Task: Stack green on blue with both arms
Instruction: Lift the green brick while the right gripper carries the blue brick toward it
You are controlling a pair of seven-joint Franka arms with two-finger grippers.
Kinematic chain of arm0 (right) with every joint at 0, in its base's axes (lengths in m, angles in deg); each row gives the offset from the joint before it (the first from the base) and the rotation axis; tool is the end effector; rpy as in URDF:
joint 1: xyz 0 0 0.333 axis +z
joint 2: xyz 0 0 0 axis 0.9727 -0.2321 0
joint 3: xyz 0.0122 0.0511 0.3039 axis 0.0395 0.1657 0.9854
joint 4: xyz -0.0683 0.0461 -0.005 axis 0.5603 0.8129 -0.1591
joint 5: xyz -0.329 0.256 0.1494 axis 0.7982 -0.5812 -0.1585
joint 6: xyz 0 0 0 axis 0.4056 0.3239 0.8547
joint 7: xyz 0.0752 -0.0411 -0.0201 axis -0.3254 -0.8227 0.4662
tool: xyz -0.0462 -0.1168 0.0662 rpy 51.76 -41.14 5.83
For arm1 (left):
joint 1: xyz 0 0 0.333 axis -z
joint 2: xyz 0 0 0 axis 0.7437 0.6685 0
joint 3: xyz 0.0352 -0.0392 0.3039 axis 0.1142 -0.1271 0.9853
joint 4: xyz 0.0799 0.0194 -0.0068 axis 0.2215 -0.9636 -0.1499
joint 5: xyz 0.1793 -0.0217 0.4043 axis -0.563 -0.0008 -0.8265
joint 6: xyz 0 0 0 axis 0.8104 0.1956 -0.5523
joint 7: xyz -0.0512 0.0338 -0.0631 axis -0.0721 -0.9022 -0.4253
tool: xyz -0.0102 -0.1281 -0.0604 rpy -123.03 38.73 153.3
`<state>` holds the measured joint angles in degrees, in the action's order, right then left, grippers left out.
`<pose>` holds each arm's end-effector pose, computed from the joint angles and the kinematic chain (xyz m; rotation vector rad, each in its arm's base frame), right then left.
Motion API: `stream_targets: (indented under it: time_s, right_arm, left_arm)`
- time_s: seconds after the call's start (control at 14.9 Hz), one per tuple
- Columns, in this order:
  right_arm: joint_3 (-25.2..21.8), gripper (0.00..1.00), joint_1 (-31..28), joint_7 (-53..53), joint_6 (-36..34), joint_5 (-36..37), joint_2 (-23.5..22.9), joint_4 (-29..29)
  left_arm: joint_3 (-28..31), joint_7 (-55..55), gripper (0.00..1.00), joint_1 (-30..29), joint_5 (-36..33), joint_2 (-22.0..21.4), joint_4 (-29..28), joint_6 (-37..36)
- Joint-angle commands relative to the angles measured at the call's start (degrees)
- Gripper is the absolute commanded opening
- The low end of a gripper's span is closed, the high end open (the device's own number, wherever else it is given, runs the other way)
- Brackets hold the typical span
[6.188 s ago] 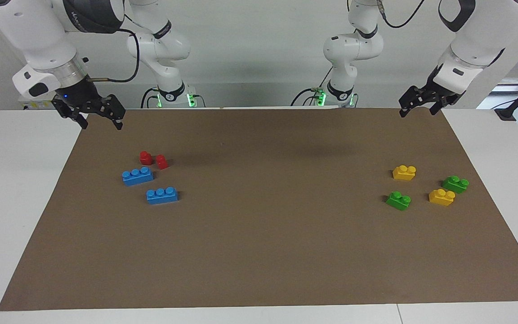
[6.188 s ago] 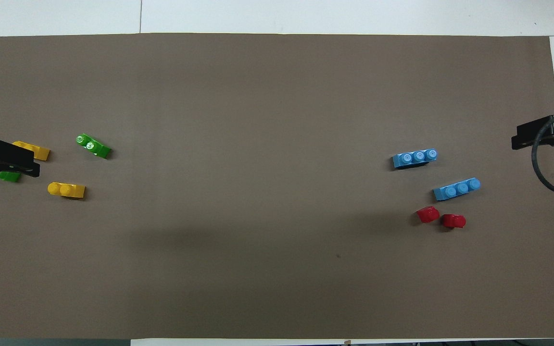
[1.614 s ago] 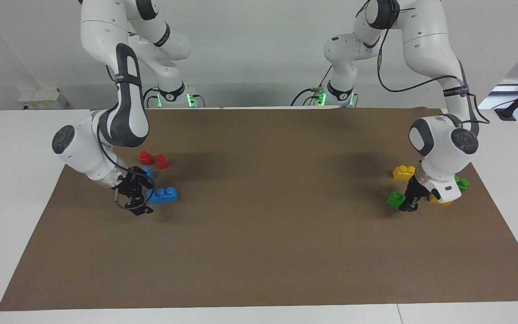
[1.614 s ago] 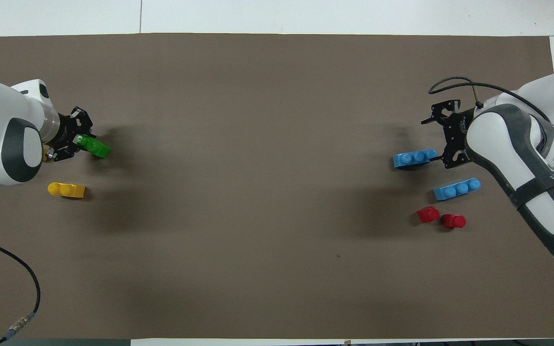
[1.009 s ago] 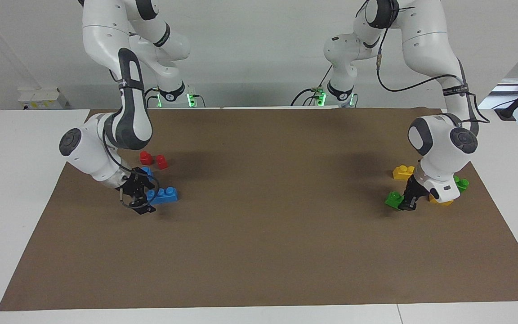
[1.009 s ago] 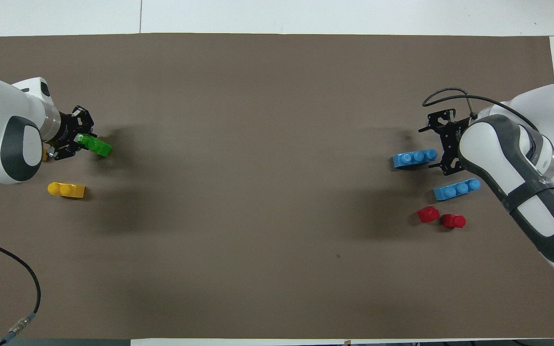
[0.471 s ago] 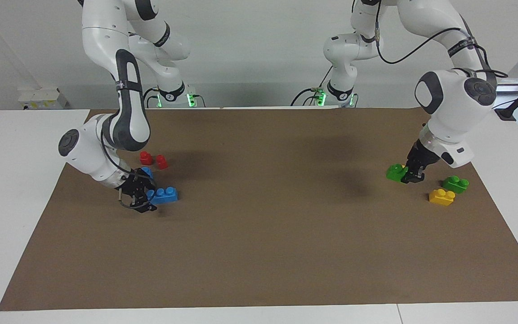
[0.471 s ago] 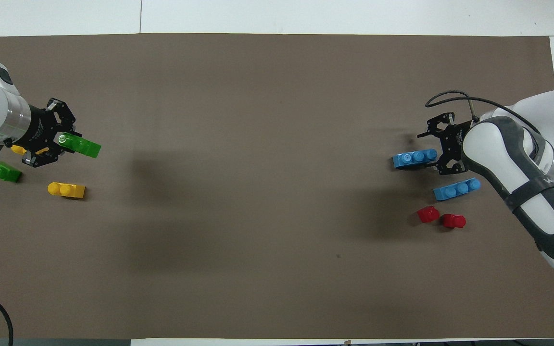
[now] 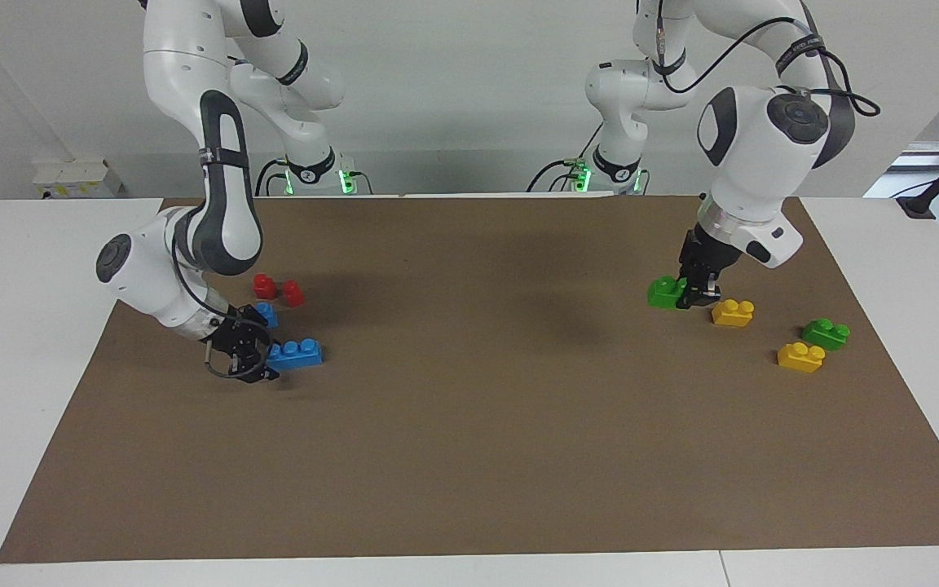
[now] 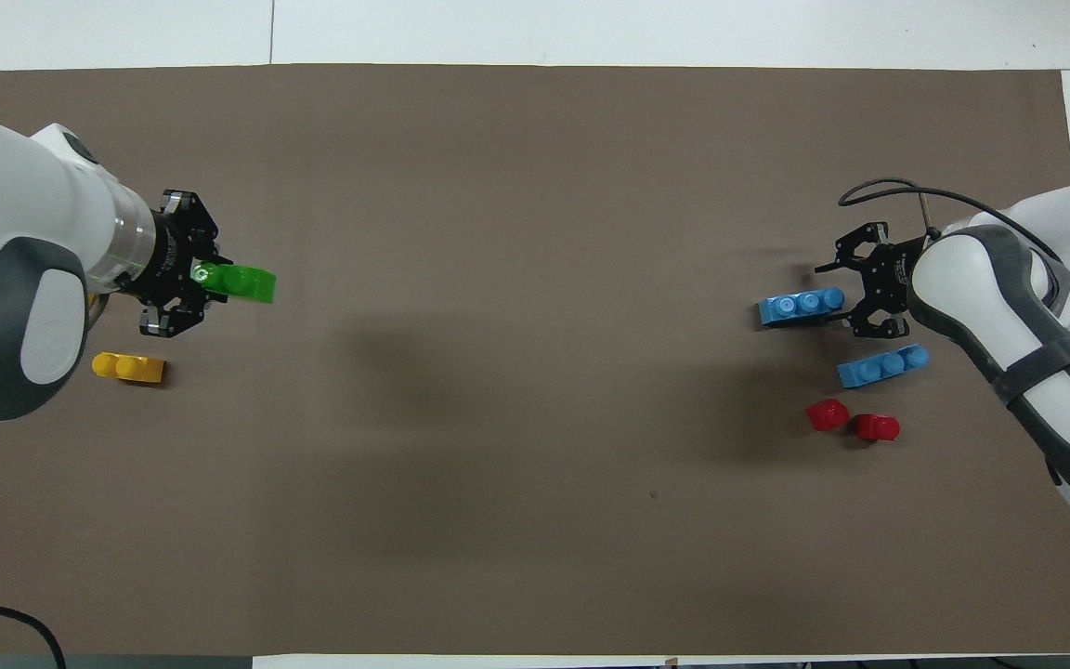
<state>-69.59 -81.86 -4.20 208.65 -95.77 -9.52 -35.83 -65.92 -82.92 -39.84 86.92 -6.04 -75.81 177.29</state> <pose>0.6349 -0.0368 0.2193 -2.1543 1.8616 0.3456 0.6194 -0.1419 0.4398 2.3848 1.9729 0.0080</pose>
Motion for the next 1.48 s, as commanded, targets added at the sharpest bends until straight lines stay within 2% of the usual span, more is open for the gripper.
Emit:
stream_targets:
  time_s: [0.0,0.2,0.4,0.47,0.61,0.87,0.94,1.14,1.41]
  right_arm:
    - [0.46,0.57,-0.87,-2.28,1.09,-1.85,1.66,-2.07]
    - [0.55,0.46,-0.87,-2.20,1.01,-1.94,1.66,-2.07]
    - [0.55,0.32,-0.78,-2.11,1.01,-2.73,1.66,-2.07]
    - [0.46,0.25,-0.69,-2.11,0.92,-2.73,1.66,-2.15]
    - [0.55,0.00,-0.69,-2.11,0.57,-2.73,1.75,-2.07]
    - [0.72,0.00,0.97,0.77,-3.45,-4.57,1.66,2.22]
    - [0.73,0.00,2.98,3.75,-5.13,-5.88,1.75,3.63]
    - [0.73,0.00,10.62,15.27,-4.36,-5.99,3.24,5.49]
    - [0.73,0.00,21.52,21.50,2.22,-5.98,3.33,5.05]
  left_arm:
    - [0.87,-8.05,0.00,4.87,0.34,-2.22,-2.17,-0.47]
    - [0.87,-14.03,0.00,9.35,0.34,-3.00,-3.23,-0.03]
    - [0.87,-19.57,0.00,12.79,0.34,-3.97,-5.34,0.67]
    - [0.87,-20.63,0.00,13.49,0.34,-4.41,-5.86,0.67]
    - [0.87,-22.57,0.00,14.03,0.34,-4.59,-6.22,0.67]
    - [0.87,-23.98,0.00,14.73,0.34,-4.59,-6.40,0.76]
    - [0.87,-24.33,0.00,14.73,0.34,-4.59,-6.40,0.76]
    - [0.87,-24.42,0.00,14.73,0.34,-4.59,-6.31,0.76]
    - [0.87,-24.42,0.00,14.73,0.34,-4.59,-6.31,0.85]
